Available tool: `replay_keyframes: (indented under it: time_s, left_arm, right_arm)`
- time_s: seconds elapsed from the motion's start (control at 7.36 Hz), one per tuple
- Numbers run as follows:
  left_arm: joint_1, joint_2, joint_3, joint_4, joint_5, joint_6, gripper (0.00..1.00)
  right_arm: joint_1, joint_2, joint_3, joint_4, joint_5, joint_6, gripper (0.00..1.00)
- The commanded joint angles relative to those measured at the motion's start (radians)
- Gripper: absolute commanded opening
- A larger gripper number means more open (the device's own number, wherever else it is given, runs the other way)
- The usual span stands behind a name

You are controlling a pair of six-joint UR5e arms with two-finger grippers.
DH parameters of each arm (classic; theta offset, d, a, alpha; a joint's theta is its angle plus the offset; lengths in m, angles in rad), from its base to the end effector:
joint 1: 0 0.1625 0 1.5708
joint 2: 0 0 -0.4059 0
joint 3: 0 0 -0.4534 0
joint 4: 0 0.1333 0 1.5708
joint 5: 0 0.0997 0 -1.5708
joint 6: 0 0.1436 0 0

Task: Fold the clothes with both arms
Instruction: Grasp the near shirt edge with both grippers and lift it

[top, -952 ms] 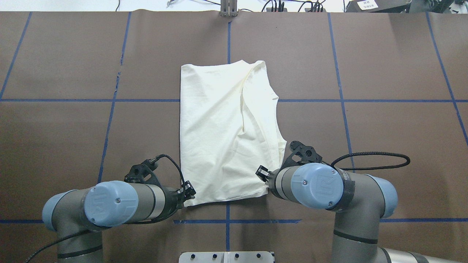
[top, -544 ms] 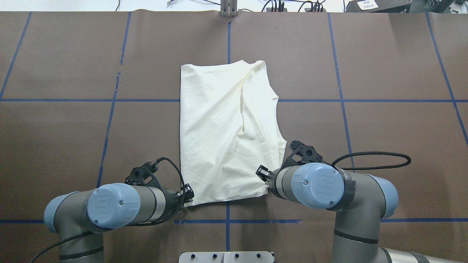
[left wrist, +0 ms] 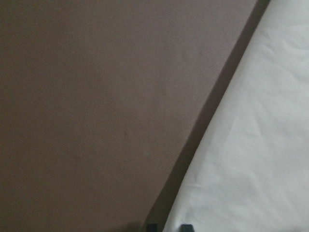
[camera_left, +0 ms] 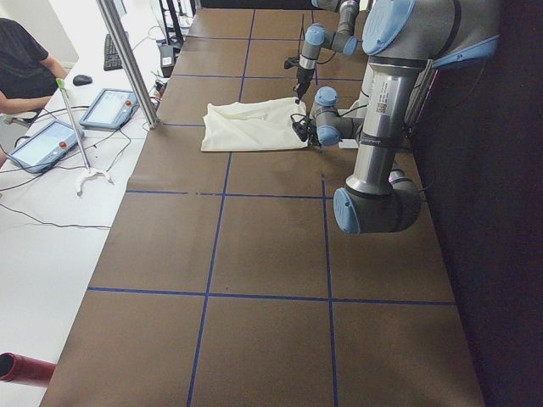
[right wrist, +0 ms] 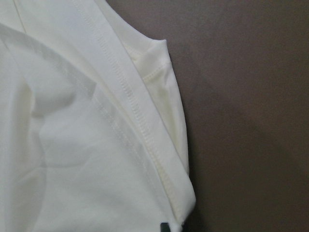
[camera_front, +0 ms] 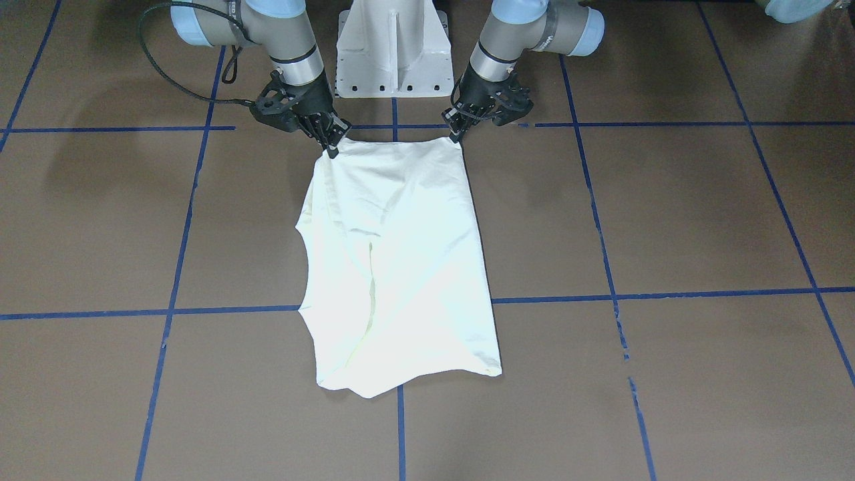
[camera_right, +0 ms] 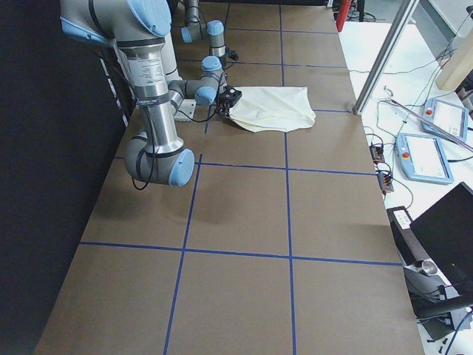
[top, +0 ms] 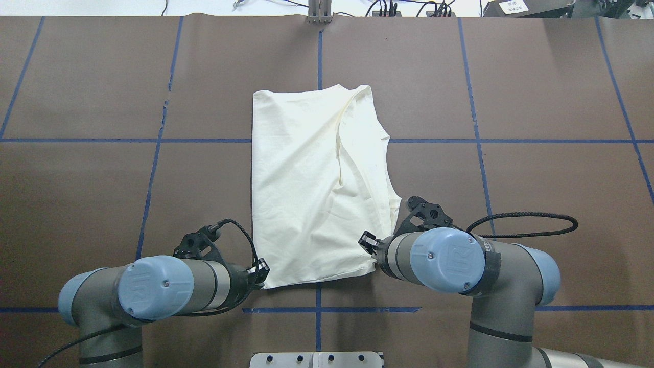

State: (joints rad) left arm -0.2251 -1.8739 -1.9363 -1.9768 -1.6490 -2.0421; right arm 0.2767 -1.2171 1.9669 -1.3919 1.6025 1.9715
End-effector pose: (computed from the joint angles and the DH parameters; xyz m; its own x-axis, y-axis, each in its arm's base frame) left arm 0.6066 -0.2641 0.2493 0.3428 -0.5429 -0.7666 0.3493 0.8313 -0.4324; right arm -0.5873 -0.3006 0.2404 0.4335 0.5284 0.7300 -0.4536 0.8279 -0.3299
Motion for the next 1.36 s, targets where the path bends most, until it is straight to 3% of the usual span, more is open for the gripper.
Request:
replay_keyframes:
  time_s: [0.0, 0.27, 0.41, 0.68, 0.95, 1.22]
  left_arm:
    - [0.021, 0.065, -0.242, 0.112, -0.002, -0.062, 0.0]
    - [0.095, 0.052, -0.346, 0.139, 0.002, -0.162, 0.0]
    - [0.06, 0.036, -0.342, 0.174, 0.001, -0.143, 0.0]
    - [-0.125, -0.084, -0.24, 0.251, -0.005, 0.044, 0.0]
    - [-0.262, -0.145, -0.124, 0.248, -0.012, 0.194, 0.0]
    - [-0.37, -0.258, 0.081, 0.224, -0.012, 0.287, 0.0]
  right_arm:
    - [-0.055, -0.086, 0.12, -0.004, -0.001, 0.019, 0.0]
    - [-0.091, -0.163, 0.277, -0.033, -0.006, 0.061, 0.0]
    - [-0.02, -0.115, 0.274, -0.102, 0.004, 0.052, 0.0]
    - [0.161, 0.072, 0.114, -0.166, 0.093, -0.015, 0.0]
    - [0.309, 0.166, -0.052, -0.157, 0.189, -0.125, 0.0]
    - [0.41, 0.311, -0.28, -0.154, 0.293, -0.189, 0.0]
